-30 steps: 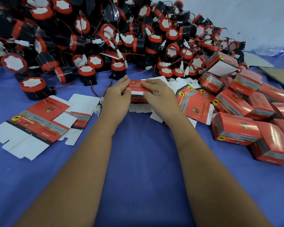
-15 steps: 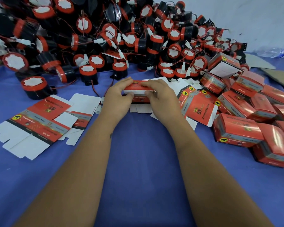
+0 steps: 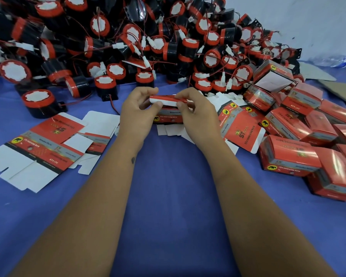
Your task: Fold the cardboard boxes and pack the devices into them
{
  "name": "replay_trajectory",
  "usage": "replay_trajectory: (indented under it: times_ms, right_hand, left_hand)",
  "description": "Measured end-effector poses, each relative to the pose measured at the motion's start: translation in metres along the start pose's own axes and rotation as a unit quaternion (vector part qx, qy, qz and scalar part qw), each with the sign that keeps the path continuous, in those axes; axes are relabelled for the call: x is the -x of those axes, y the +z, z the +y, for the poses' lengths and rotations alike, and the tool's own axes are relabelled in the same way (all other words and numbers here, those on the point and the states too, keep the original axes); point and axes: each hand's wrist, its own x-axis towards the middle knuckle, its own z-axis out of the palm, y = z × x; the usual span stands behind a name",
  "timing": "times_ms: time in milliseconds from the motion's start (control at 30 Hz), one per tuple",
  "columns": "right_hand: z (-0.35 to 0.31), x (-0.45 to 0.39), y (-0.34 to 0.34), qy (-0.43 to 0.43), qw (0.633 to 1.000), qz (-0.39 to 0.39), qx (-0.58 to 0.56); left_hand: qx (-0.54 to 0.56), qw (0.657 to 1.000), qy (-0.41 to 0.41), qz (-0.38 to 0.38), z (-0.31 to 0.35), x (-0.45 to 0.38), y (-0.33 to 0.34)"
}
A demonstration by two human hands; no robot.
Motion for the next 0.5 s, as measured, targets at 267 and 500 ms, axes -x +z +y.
replay_trajectory:
  times_ms: [267,500]
  right_hand:
    - [0.0042,-0.0015,0.0016,0.018,0.999,0.009,-0.042]
    - [0.0067,-0.0019,0.0029,0.035,0.997,0.014,-0.067]
  left_hand:
    - [-0.061,0.998,0.018,-0.004,-0.0014,0.0022,0.0038]
    - [-0.257,0.962,0.087,0.023,-0.0032,-0.0003,0.0030]
